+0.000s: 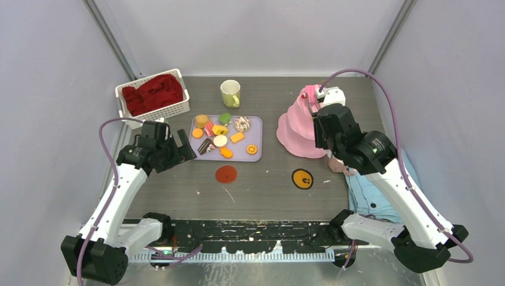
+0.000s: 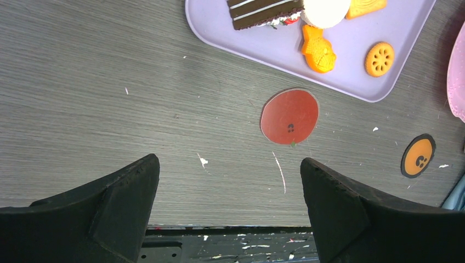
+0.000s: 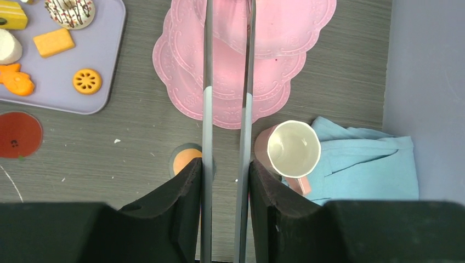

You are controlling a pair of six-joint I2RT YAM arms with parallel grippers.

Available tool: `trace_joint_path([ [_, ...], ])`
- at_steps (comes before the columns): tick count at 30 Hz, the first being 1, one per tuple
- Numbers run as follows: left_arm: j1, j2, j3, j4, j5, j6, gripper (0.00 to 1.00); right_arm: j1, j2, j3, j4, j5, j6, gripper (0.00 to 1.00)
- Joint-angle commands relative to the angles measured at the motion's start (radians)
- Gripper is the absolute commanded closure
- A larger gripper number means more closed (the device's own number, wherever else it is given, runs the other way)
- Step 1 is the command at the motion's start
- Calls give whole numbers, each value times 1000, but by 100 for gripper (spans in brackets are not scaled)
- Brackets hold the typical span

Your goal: Serve the afternoon tea

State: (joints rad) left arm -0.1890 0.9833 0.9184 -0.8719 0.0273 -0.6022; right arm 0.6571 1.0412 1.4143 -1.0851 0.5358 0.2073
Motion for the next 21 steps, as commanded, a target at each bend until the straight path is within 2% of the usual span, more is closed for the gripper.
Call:
trace_joint_path([
  [1,-3,-10,19,30,3,-5,1,-16,-12,6,82,-29,-29,76],
  [4,-3,-6,18,33,5,-7,1,-17,-15,6,83,-31,-30,68],
  [13,-4,-8,17,33,7,-8,1,-19,-24,18,67,-24,-29,56],
  [21,-4,-12,15,33,7,-10,1,-19,-40,44,40,-17,-26,53],
])
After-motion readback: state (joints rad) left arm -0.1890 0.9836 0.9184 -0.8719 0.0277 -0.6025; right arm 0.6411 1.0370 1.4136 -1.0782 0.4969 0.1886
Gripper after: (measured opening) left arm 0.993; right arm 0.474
